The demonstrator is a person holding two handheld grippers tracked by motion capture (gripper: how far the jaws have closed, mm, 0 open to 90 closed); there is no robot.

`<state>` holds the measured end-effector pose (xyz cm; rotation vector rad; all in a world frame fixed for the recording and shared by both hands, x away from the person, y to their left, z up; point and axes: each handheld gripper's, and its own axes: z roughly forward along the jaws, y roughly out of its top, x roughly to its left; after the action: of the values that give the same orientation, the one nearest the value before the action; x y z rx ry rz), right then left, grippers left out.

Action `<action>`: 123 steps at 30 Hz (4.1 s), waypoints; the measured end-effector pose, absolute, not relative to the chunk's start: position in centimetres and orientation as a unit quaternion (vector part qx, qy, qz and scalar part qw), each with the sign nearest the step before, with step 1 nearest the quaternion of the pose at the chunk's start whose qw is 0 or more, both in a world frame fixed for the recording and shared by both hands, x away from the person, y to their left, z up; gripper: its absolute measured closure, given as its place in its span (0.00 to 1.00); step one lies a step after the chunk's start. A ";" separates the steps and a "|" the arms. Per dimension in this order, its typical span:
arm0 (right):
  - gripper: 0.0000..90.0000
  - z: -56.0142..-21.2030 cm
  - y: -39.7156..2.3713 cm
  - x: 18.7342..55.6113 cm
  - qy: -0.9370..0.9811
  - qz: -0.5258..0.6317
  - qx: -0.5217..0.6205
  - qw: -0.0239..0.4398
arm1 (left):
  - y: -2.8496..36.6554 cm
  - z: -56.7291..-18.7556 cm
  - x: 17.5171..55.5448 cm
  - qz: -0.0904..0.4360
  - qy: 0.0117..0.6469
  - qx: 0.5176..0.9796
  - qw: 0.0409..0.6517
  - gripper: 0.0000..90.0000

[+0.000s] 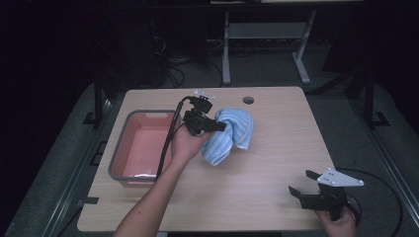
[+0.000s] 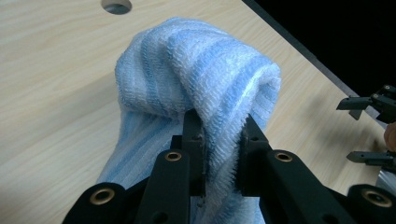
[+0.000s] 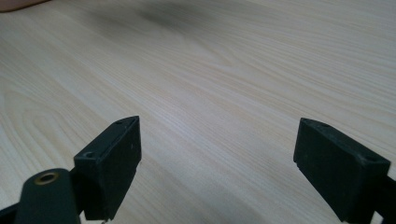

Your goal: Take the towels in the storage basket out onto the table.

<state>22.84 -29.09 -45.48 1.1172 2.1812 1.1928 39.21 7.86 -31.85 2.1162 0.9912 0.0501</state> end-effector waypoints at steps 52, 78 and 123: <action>0.16 -45.6 -28.6 23.1 0.786 0.424 0.400 0.206 | 2.6 -40.1 39.9 -0.026 0.404 0.837 0.369 0.83; 0.16 -45.7 -28.5 23.2 0.788 0.420 0.399 0.207 | 3.1 -40.1 39.7 -0.035 0.409 0.833 0.370 0.60; 0.16 -45.7 -28.2 23.3 0.794 0.410 0.397 0.211 | 6.7 -39.3 37.0 -0.030 0.402 0.824 0.398 0.50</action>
<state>23.32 -28.19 -45.71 1.1023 2.2070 1.1389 37.02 6.74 -39.26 2.0851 1.0190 -0.0758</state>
